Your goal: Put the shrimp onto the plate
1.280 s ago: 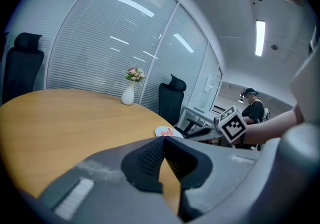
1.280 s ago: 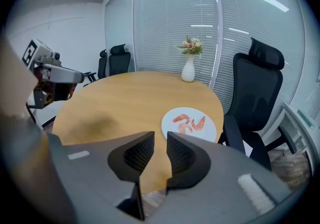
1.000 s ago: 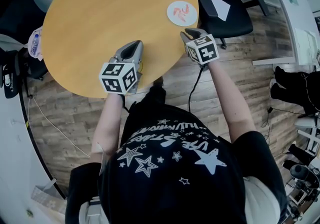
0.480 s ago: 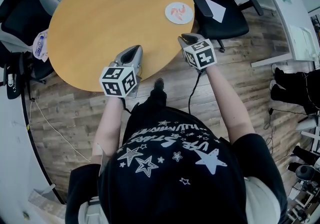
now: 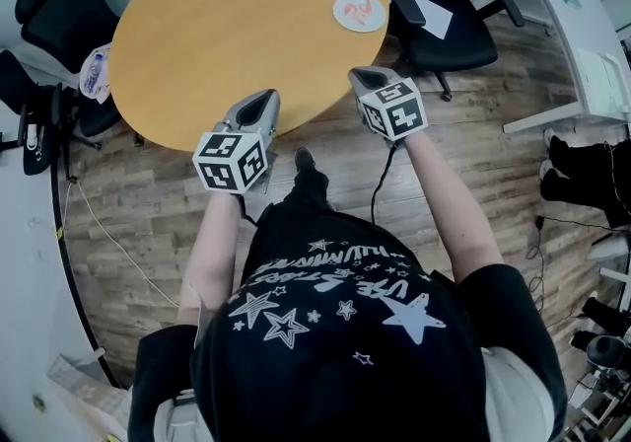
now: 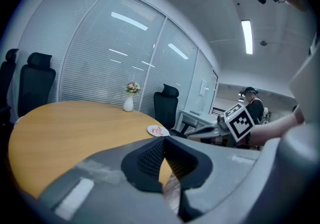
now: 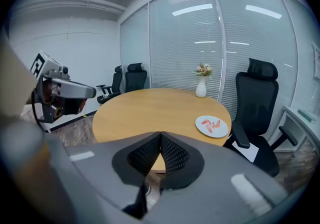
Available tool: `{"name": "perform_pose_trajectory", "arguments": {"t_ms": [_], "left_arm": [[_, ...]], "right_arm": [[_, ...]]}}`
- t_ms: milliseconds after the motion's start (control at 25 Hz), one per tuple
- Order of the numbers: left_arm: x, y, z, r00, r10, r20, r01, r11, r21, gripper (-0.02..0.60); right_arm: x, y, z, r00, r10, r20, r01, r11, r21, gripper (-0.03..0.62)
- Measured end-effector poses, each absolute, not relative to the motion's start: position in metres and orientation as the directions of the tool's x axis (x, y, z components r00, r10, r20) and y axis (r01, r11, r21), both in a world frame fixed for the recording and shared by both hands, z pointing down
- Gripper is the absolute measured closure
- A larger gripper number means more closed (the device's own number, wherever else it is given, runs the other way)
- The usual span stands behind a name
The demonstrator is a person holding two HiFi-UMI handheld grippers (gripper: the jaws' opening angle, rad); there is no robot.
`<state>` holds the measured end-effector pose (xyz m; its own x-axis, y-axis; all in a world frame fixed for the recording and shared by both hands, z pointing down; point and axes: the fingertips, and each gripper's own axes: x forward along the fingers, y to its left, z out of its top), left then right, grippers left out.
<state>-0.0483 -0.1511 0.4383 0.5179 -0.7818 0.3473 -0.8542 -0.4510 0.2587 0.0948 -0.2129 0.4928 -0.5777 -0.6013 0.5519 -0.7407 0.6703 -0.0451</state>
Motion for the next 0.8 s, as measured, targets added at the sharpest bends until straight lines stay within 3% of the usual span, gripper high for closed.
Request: {"name": "perform_pose_trajectory", "arguments": {"t_ms": [800], "left_arm": [[-0.059, -0.124, 0.452, 0.485, -0.782, 0.393, -0.872, -0.399, 0.282, 0.580]], "right_arm": [[0.076, -0.172, 0.518, -0.654, -0.530, 0.540, -0.717, 0.661, -0.220, 0.592]]}}
